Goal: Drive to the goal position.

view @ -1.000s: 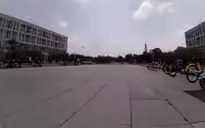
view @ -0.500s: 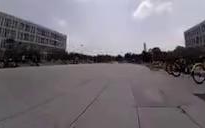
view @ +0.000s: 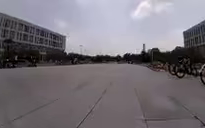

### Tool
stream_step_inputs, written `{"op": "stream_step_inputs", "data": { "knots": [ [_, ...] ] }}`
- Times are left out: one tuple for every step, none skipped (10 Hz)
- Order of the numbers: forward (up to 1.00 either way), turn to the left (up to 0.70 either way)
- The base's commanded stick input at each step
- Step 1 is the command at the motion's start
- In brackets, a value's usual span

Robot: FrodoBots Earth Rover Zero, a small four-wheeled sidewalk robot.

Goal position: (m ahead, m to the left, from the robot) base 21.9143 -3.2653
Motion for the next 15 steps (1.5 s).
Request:
{"op": "stream_step_inputs", "data": {
  "knots": [
    [0.7,0.0],
    [0.7,-0.13],
    [0.7,-0.06],
    [0.7,0.0],
    [0.7,0.0],
    [0.7,0.0],
    [0.7,0.0],
    [0.7,0.0],
    [0.7,0.0],
    [0.7,0.0],
    [0.7,0.0],
    [0.7,0.0],
    [0.7,0.0],
    [0.7,0.0],
    [0.7,0.0]
  ]
}}
